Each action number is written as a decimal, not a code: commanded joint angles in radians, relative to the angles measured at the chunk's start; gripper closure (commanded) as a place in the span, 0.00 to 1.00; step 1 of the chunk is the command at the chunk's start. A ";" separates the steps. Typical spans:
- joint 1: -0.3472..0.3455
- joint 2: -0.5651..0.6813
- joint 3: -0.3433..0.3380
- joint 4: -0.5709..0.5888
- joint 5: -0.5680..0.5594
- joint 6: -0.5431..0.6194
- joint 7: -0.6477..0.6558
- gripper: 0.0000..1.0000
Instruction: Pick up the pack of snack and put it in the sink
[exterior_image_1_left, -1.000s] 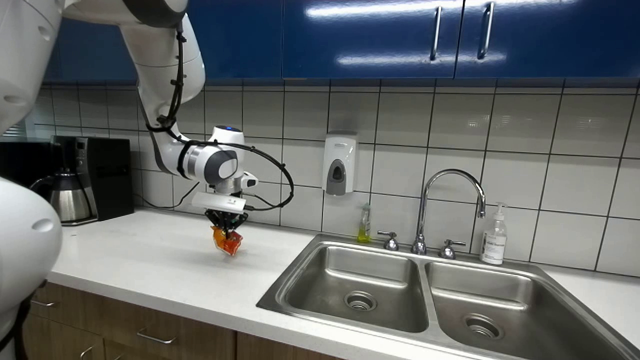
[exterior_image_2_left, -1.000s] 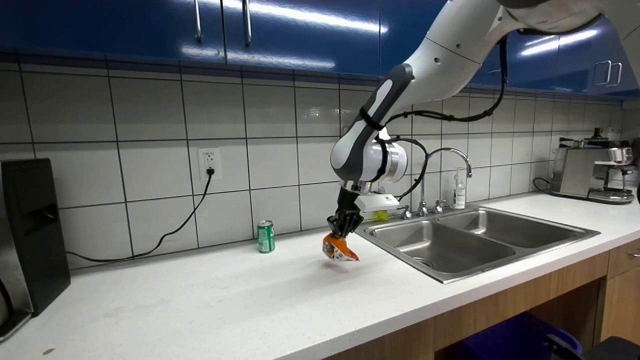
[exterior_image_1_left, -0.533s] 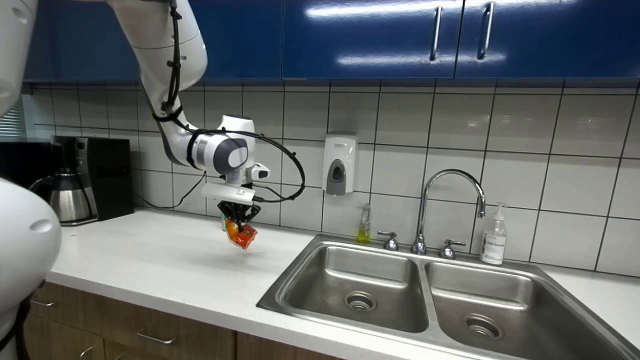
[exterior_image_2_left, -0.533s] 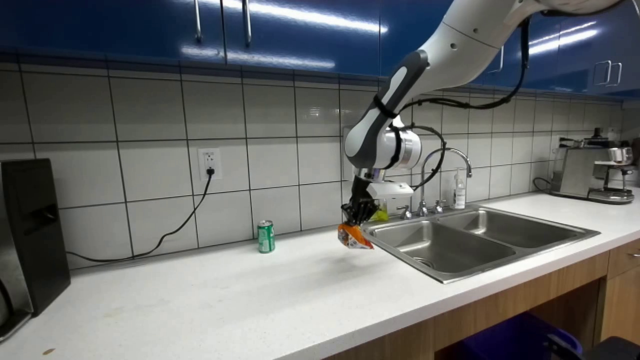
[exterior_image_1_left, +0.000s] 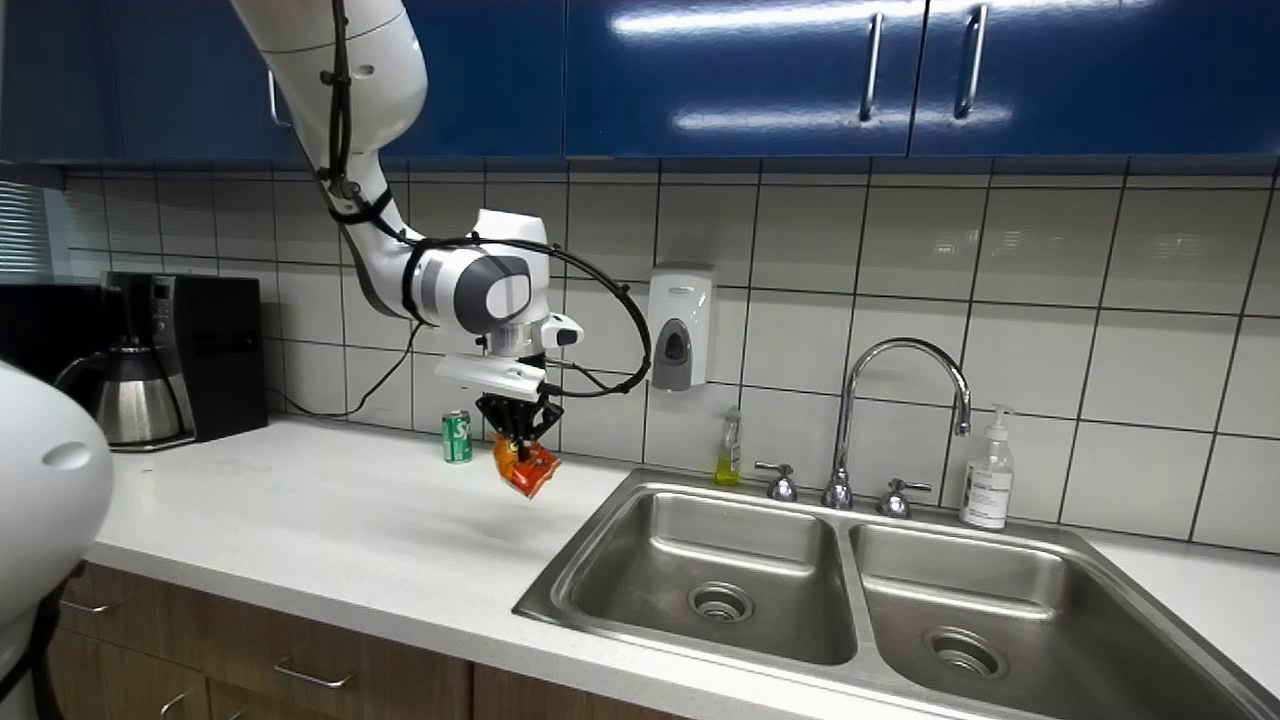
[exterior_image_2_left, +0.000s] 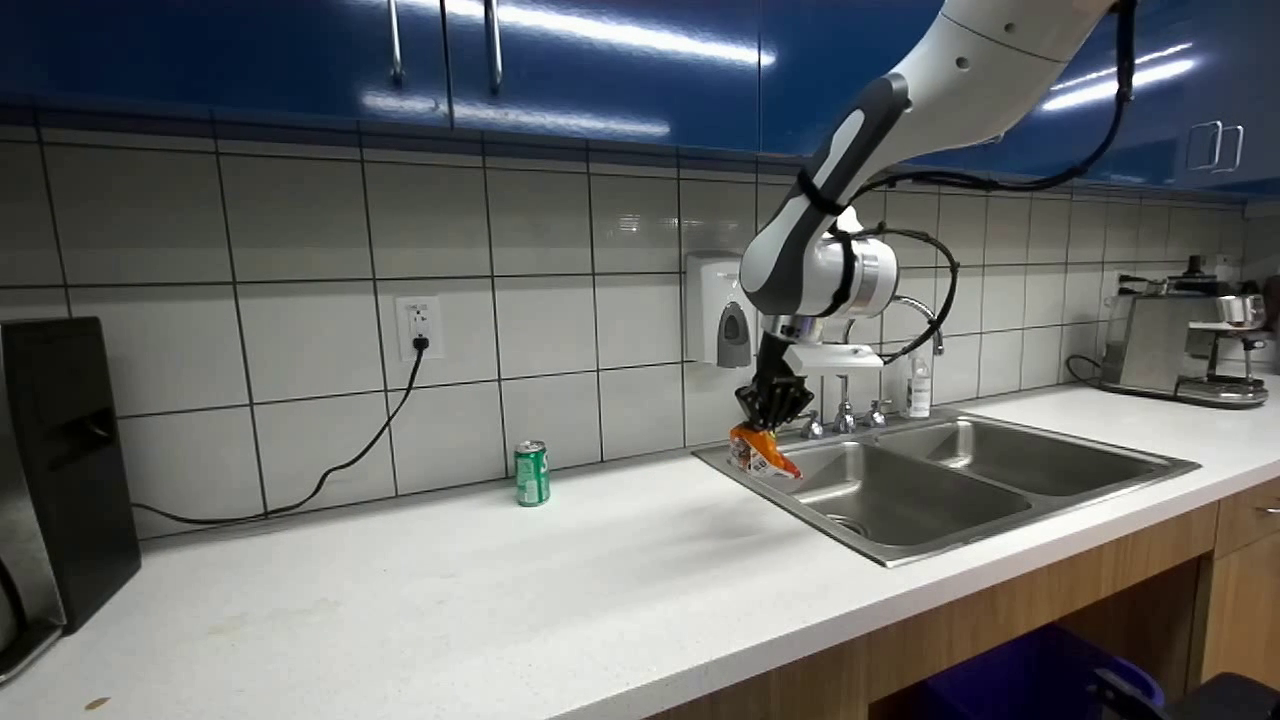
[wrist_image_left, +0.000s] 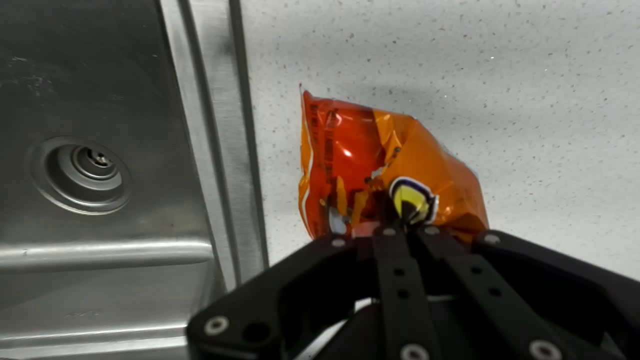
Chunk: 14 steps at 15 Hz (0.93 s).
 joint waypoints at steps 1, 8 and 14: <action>-0.029 -0.080 -0.023 -0.055 -0.048 -0.024 0.055 1.00; -0.066 -0.119 -0.085 -0.101 -0.086 -0.011 0.085 1.00; -0.081 -0.139 -0.106 -0.127 -0.086 -0.010 0.099 1.00</action>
